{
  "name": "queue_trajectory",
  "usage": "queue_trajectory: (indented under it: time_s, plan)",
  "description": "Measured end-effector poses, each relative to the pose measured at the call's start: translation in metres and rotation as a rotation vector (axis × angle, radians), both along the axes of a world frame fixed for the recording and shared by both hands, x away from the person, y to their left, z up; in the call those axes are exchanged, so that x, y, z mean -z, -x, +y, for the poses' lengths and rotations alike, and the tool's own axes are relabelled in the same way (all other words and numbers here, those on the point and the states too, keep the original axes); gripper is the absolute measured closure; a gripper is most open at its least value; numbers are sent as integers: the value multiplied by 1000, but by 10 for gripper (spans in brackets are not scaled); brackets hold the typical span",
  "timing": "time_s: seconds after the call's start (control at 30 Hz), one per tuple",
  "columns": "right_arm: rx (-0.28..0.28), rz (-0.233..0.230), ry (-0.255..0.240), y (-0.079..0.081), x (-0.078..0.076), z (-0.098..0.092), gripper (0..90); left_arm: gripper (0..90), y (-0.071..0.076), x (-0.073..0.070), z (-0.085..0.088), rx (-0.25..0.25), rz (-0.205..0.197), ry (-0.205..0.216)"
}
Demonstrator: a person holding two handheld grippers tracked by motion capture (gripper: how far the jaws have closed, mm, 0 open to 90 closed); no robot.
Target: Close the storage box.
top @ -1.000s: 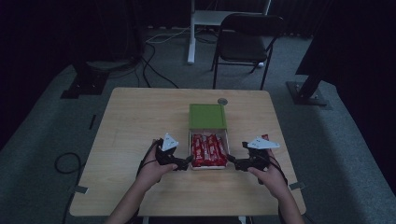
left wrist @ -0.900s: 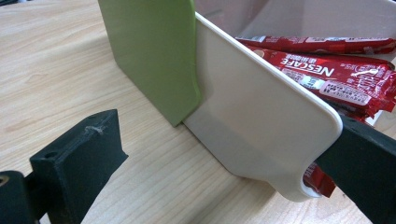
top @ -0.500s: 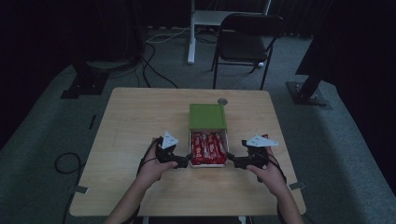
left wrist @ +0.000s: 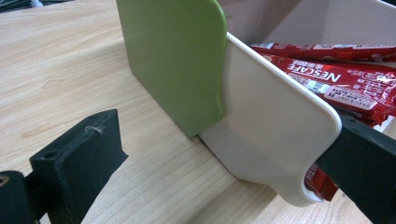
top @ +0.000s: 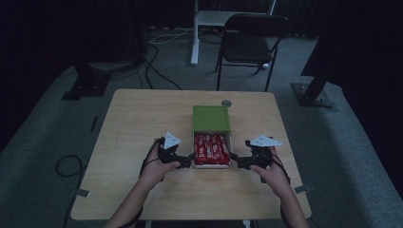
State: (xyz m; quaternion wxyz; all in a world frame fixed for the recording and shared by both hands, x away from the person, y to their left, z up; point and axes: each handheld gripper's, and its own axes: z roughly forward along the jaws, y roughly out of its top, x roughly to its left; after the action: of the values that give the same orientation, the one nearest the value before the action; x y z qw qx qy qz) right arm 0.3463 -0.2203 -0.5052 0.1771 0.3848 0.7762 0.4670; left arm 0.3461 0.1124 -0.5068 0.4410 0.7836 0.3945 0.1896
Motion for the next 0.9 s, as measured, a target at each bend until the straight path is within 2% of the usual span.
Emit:
queue_trajectory:
  time_s: [0.3, 0.47, 0.9]
  plan:
    - [10, 4, -14, -4, 1, 0, 109, 25, -5, 0, 0, -11, -3, 1]
    - [14, -3, 2, -8, -1, 0, 108, 26, -7, -1, -2, -5, 1, -4]
    - [21, 1, 2, -15, -2, 2, 109, 25, -15, -2, 0, -15, 5, -8]
